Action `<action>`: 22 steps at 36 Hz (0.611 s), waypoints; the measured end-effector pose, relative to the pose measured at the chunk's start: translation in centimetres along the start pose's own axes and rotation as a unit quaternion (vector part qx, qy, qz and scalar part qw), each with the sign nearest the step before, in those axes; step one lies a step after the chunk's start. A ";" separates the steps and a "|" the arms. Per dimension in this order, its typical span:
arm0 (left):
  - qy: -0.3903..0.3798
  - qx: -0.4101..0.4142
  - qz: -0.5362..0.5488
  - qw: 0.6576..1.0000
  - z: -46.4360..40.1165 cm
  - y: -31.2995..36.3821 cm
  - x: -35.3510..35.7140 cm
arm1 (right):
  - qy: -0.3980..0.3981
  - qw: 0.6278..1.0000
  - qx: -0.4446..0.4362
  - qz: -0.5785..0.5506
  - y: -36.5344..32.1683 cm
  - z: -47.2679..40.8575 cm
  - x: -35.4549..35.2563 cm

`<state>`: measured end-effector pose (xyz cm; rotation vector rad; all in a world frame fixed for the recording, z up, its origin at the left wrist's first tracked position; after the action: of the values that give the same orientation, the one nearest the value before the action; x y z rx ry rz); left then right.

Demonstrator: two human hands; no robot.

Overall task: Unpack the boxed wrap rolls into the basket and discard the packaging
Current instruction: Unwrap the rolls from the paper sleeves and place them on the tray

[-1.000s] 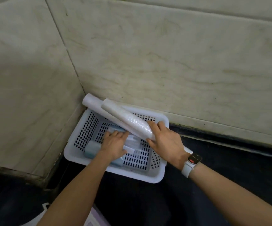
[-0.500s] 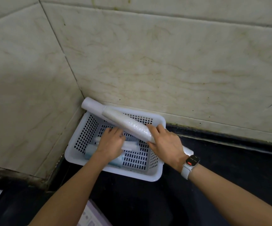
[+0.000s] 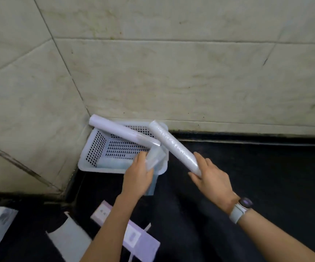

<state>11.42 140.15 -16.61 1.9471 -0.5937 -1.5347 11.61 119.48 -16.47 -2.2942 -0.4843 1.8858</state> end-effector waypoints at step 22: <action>-0.315 0.040 0.006 0.948 29.6 31.6 31.7 | 0.023 0.947 0.309 0.081 38.5 37.2 -18.1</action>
<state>-9.44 91.07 -22.56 1.4742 -0.9351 -2.1611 -21.40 73.69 -19.06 -1.9807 0.2830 1.7148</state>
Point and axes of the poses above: each hand's wrist, its own z-axis away from the middle knuckle, its own x-axis out of the palm, y = z × x, the point moved 8 cm from there along -z, towards the middle knuckle, and after that the axes turned 9 degrees about y, right-handed, at the moved point
